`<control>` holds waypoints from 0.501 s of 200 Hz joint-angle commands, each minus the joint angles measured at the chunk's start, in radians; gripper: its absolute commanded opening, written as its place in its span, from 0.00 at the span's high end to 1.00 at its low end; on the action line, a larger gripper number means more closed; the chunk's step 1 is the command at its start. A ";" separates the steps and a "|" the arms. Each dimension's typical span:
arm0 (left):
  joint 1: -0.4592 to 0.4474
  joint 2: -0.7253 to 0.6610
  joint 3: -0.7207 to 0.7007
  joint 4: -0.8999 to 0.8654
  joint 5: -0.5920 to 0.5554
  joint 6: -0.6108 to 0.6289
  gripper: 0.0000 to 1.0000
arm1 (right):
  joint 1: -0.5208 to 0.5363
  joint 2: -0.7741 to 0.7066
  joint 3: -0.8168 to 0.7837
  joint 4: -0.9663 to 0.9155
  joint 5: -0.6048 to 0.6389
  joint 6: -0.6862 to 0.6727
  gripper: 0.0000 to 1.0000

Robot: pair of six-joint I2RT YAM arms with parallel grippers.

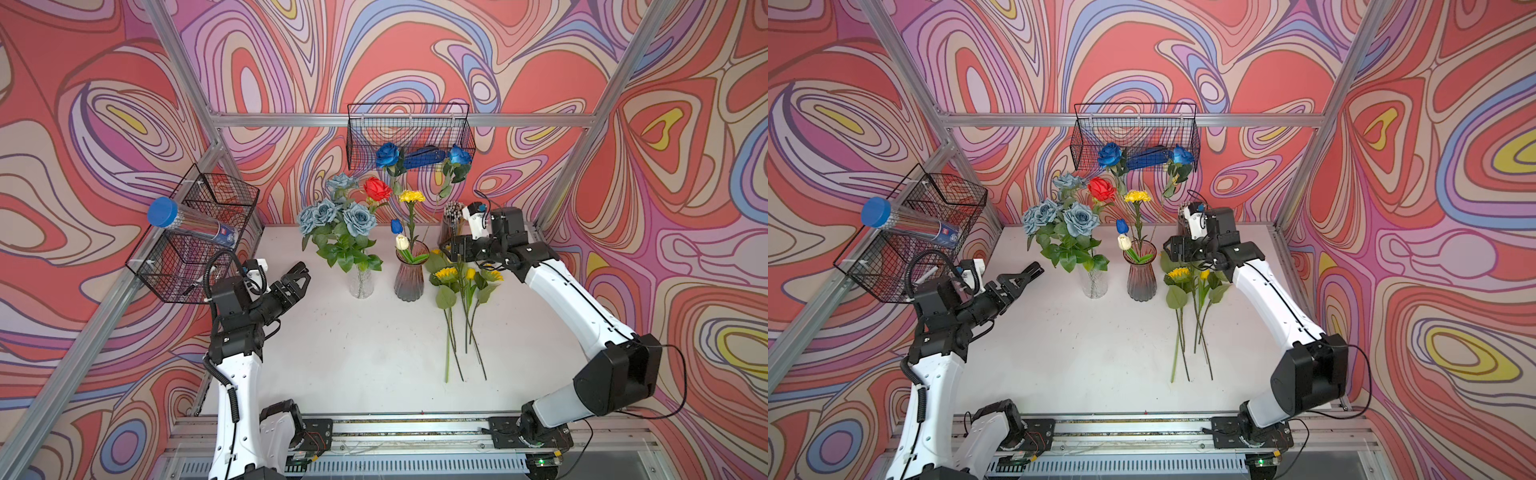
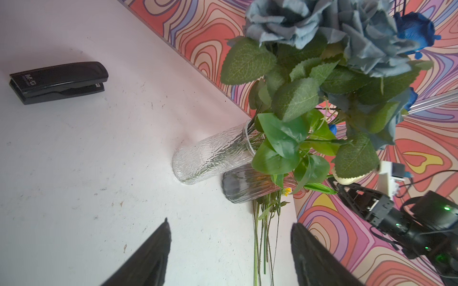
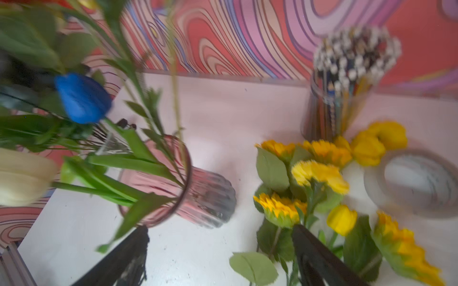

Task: Pick out yellow flowers from the vase
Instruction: Pick up the flower from the vase.

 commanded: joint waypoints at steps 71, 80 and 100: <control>0.009 0.002 -0.038 0.031 0.015 0.041 0.23 | 0.110 0.057 0.098 0.257 -0.012 0.057 0.33; 0.008 0.001 -0.040 0.029 0.018 0.039 0.23 | 0.118 0.080 0.126 0.245 -0.013 0.061 0.34; 0.008 -0.004 -0.043 0.026 0.020 0.042 0.23 | 0.136 0.125 0.183 0.226 -0.014 0.064 0.35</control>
